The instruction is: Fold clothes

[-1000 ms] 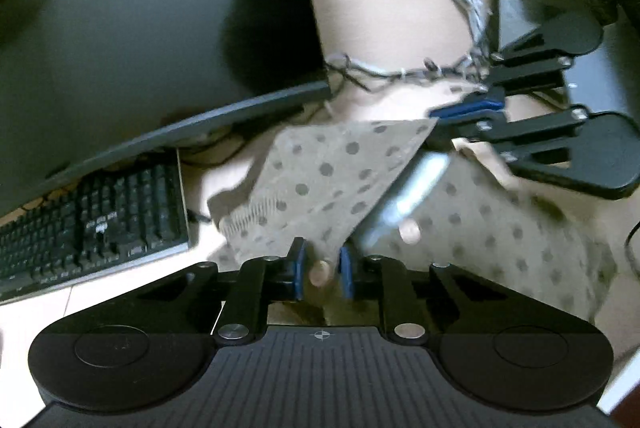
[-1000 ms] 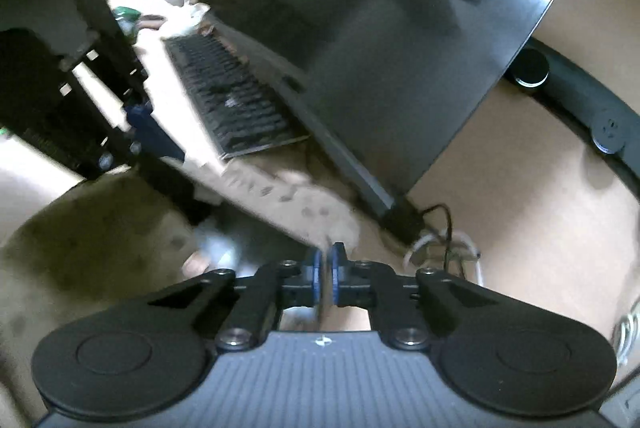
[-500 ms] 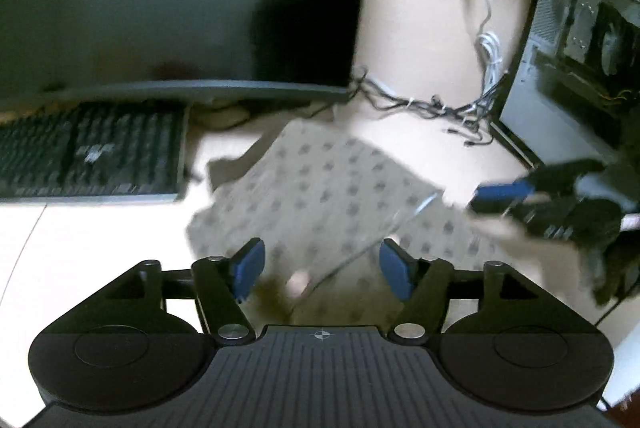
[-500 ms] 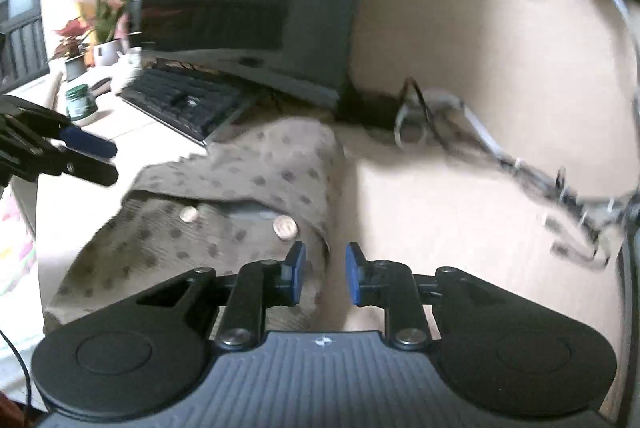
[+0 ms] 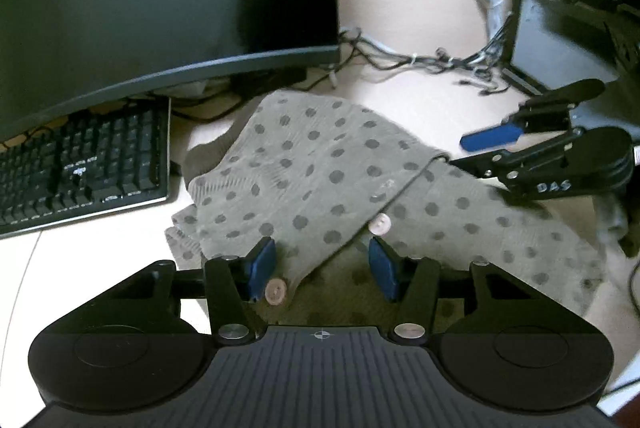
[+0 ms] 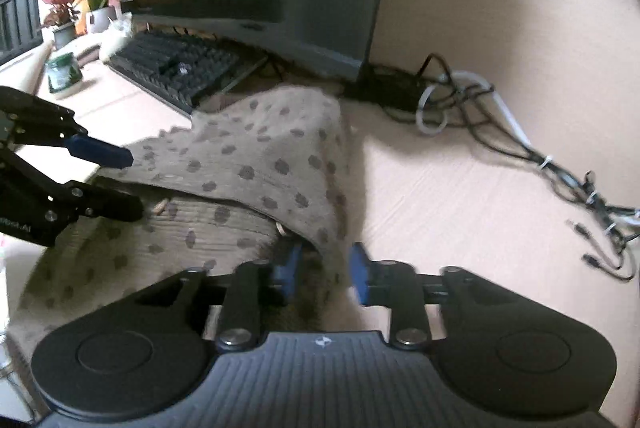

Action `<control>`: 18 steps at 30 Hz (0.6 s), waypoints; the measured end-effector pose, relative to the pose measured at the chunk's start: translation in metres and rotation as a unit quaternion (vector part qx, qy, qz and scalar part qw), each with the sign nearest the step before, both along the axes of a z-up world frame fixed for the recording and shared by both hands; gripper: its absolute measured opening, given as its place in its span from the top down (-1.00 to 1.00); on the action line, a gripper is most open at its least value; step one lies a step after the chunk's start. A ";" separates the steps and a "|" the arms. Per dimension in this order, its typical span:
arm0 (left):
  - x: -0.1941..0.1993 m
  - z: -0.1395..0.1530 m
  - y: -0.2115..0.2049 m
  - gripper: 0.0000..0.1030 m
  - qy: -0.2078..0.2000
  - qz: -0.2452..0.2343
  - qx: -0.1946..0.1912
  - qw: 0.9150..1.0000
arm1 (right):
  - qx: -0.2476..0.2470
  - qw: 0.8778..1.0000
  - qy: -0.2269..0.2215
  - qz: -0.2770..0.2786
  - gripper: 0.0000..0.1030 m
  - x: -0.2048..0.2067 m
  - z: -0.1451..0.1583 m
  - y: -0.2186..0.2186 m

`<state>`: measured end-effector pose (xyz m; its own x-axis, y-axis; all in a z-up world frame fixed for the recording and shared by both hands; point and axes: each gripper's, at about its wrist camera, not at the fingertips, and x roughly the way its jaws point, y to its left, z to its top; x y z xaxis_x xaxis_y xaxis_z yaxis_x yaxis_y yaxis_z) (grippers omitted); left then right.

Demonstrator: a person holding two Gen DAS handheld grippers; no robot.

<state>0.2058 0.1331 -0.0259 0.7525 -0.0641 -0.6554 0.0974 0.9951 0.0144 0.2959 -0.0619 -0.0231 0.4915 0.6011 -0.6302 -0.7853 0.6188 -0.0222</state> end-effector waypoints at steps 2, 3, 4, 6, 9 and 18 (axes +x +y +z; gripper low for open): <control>-0.007 0.008 0.001 -0.14 -0.009 -0.009 -0.015 1.000 | 0.025 1.000 -0.003 0.006 0.15 -0.004 0.014 -0.011; -0.010 0.011 0.002 -0.19 -0.013 -0.013 -0.021 1.000 | 0.044 0.999 -0.001 0.008 0.15 -0.003 0.021 -0.013; -0.008 0.012 0.001 -0.23 -0.015 -0.015 -0.018 1.000 | 0.058 0.998 0.000 0.009 0.18 -0.001 0.025 -0.010; -0.001 0.009 -0.002 -0.21 -0.015 -0.014 -0.003 1.000 | 0.081 0.997 0.002 0.011 0.28 0.001 0.031 -0.002; 0.010 -0.006 -0.004 0.19 0.012 -0.010 0.018 1.000 | 0.086 0.996 0.024 0.011 0.44 0.009 0.023 0.018; -0.016 -0.018 -0.010 0.42 0.006 -0.038 0.043 0.998 | 0.008 0.999 0.021 0.030 0.52 -0.011 -0.015 0.034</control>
<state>0.1900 0.1233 -0.0442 0.7395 -0.0647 -0.6700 0.1737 0.9800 0.0970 0.2852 -0.0278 -0.0379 0.4264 0.6397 -0.6395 -0.8215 0.5698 0.0221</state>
